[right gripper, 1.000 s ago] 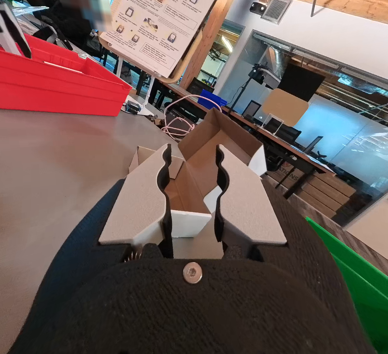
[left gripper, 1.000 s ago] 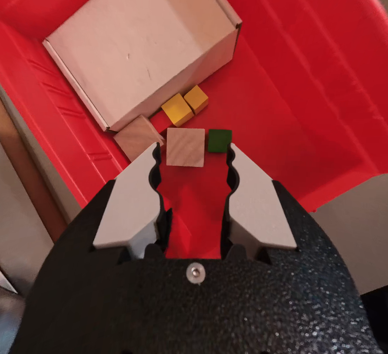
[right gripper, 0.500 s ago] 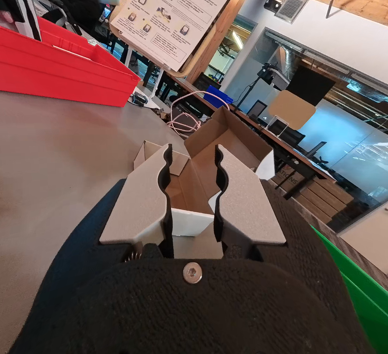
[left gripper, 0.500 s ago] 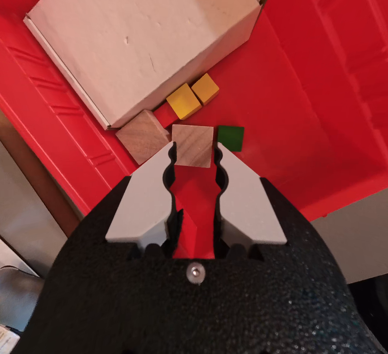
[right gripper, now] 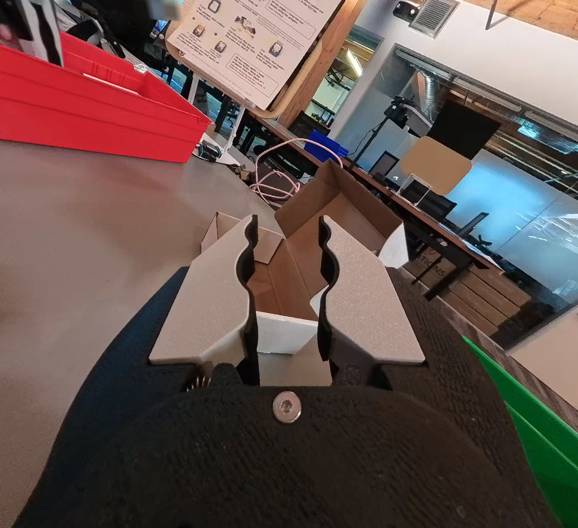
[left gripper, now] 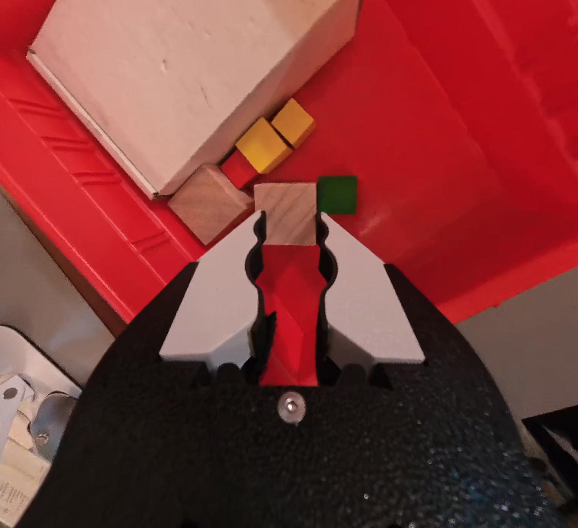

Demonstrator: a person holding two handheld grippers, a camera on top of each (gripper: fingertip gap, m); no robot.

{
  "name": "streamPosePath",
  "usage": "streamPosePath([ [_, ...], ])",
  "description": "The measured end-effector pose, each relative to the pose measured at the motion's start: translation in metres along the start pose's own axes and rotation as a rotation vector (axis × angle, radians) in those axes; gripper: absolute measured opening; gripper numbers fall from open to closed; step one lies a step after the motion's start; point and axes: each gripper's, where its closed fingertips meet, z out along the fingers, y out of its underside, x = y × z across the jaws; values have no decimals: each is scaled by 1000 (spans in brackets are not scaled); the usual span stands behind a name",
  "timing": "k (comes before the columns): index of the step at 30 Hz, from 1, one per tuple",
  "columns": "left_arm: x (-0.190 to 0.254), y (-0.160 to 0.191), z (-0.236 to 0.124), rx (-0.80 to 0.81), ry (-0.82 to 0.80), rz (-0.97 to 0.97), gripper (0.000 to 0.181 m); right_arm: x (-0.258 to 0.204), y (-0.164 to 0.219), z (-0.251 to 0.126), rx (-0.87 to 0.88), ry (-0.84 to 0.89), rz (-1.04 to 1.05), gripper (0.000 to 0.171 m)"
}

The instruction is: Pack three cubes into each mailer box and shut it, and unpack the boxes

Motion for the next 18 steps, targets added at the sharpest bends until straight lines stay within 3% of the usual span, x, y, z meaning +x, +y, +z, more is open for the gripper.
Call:
streamPosePath([
  [1,2,2,-1,-1,2,10,30,0,0,0,1,1,3,38],
  [7,18,19,-10,-67,33,58,23,1,-2,-1,15,-1,22,38],
  [10,9,23,-11,-97,-22,89,52,1,-3,-1,15,-5,20,38],
  [12,13,19,-9,-76,27,72,64,0,-2,0,13,-8,20,38],
  [18,11,23,10,-120,110,-4,58,-2,-3,0,13,-16,18,38],
])
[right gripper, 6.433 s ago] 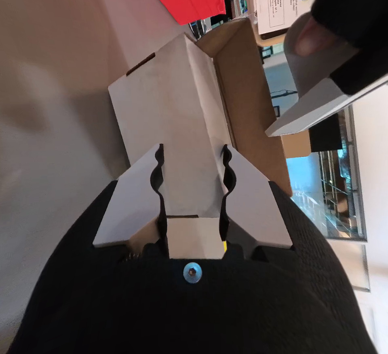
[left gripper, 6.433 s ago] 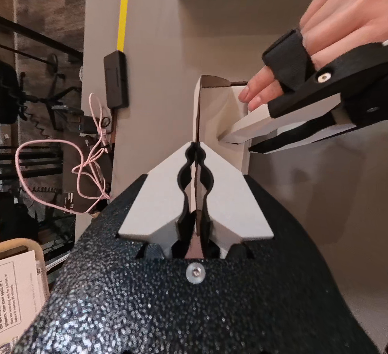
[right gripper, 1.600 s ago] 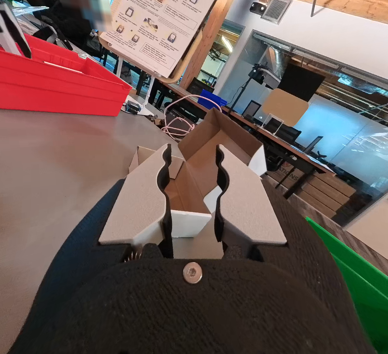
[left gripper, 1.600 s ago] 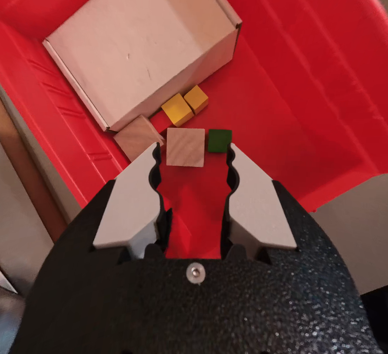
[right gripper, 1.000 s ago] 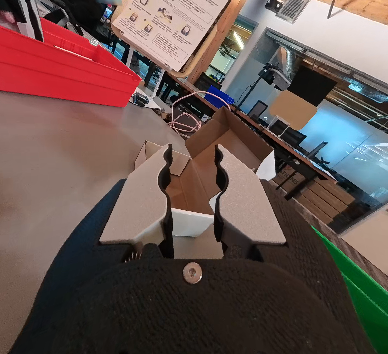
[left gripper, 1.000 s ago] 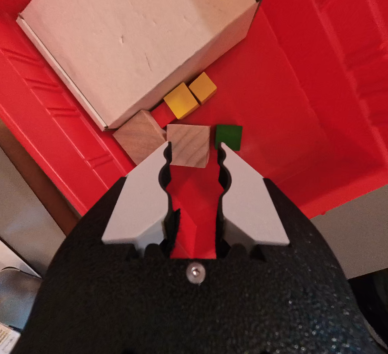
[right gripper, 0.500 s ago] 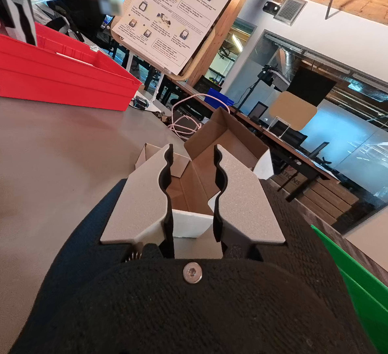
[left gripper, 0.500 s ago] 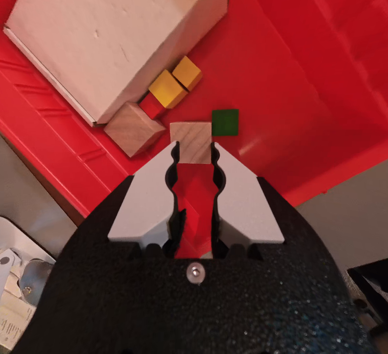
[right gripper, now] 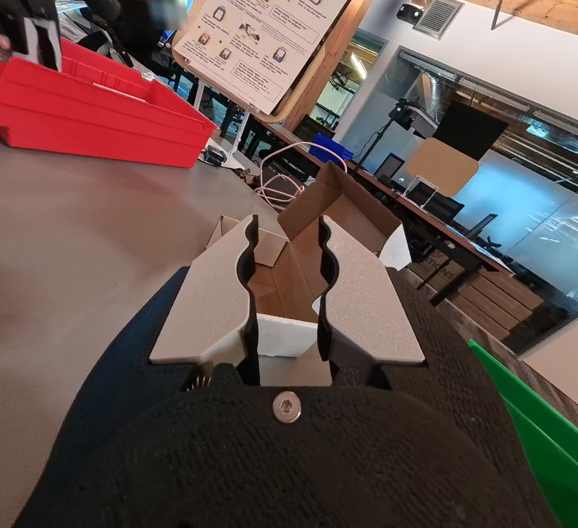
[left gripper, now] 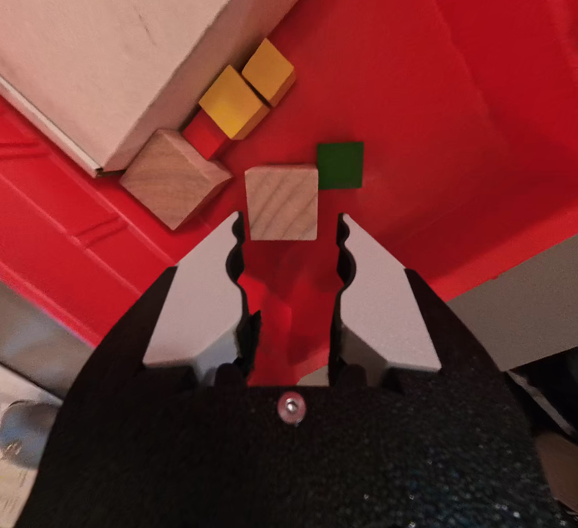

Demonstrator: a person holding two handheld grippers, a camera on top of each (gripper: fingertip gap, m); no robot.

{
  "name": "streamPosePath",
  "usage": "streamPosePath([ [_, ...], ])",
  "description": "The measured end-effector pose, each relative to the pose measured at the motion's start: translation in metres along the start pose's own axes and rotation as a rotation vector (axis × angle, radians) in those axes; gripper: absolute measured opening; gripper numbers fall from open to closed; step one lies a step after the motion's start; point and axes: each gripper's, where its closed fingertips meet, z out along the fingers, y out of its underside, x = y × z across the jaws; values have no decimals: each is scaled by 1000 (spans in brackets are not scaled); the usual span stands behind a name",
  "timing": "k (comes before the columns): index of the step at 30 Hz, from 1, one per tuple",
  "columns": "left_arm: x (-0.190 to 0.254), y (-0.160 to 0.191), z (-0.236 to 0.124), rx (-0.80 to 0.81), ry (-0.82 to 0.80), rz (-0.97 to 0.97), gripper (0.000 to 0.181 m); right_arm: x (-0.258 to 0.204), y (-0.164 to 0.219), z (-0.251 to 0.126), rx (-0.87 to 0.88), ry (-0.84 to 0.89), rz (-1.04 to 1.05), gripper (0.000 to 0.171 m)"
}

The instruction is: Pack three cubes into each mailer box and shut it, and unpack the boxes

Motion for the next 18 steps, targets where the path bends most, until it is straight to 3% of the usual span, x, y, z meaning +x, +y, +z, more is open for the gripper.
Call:
streamPosePath([
  [3,-4,-4,5,3,-5,-17,45,-1,0,0,0,-6,0,38],
  [10,-6,-11,-10,113,-31,-84,43,-2,-1,2,5,-10,17,37],
  [15,-11,-26,-72,410,-274,-112,43,2,-5,1,17,7,24,37],
  [18,28,-56,-123,655,-336,-69,43,7,-8,0,29,21,44,37],
])
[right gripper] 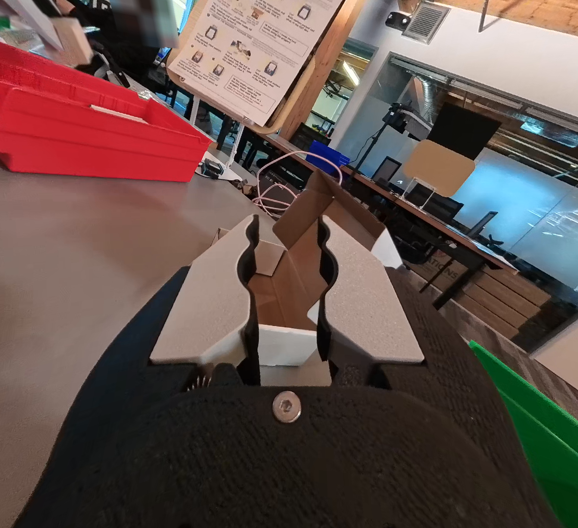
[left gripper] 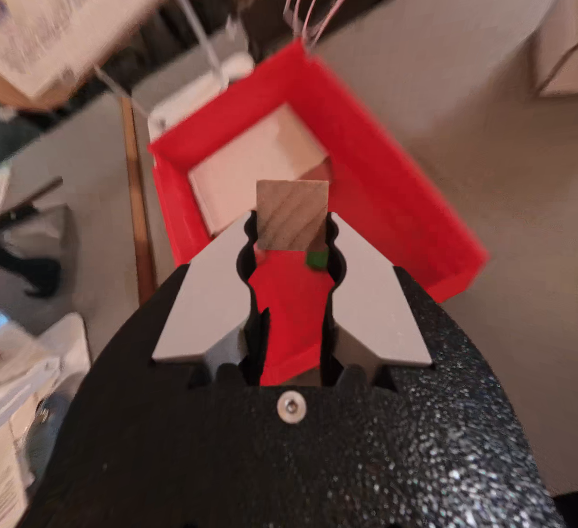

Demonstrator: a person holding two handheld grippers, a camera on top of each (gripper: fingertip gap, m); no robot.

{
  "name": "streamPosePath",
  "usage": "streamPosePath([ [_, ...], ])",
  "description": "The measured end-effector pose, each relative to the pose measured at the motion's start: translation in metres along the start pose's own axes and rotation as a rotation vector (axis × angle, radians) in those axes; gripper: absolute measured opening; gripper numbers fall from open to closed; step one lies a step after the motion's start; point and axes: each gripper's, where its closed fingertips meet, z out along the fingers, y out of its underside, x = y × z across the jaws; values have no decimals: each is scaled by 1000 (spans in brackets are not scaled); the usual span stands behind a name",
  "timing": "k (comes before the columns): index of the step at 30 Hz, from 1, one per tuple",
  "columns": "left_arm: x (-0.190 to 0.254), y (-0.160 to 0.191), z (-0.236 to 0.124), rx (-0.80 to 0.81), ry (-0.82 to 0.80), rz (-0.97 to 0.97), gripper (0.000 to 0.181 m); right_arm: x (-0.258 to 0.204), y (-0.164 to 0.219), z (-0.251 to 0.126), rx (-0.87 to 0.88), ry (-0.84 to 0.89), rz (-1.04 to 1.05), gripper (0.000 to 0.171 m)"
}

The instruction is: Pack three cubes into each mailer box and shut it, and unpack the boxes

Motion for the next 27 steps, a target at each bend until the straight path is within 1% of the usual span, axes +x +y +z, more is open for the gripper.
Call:
streamPosePath([
  [2,42,-33,-12,101,88,24,42,3,-4,-2,16,12,6,35],
  [5,113,-72,-5,161,277,98,43,10,-12,-7,55,42,2,32],
  [8,179,-97,23,144,411,170,43,16,-18,-11,77,59,-4,32],
  [11,239,-119,58,107,516,188,43,21,-20,-14,84,72,10,32],
  [13,269,-130,82,69,536,188,43,23,-23,-16,99,74,23,32],
  [16,298,-139,114,-7,542,172,43,24,-26,-18,115,72,36,32],
  [20,326,-136,141,-126,564,164,43,25,-30,-19,122,73,37,32],
  [23,339,-129,153,-223,550,179,43,25,-32,-20,128,74,42,32],
  [27,360,-124,156,-311,581,176,43,27,-35,-21,137,77,62,32],
])
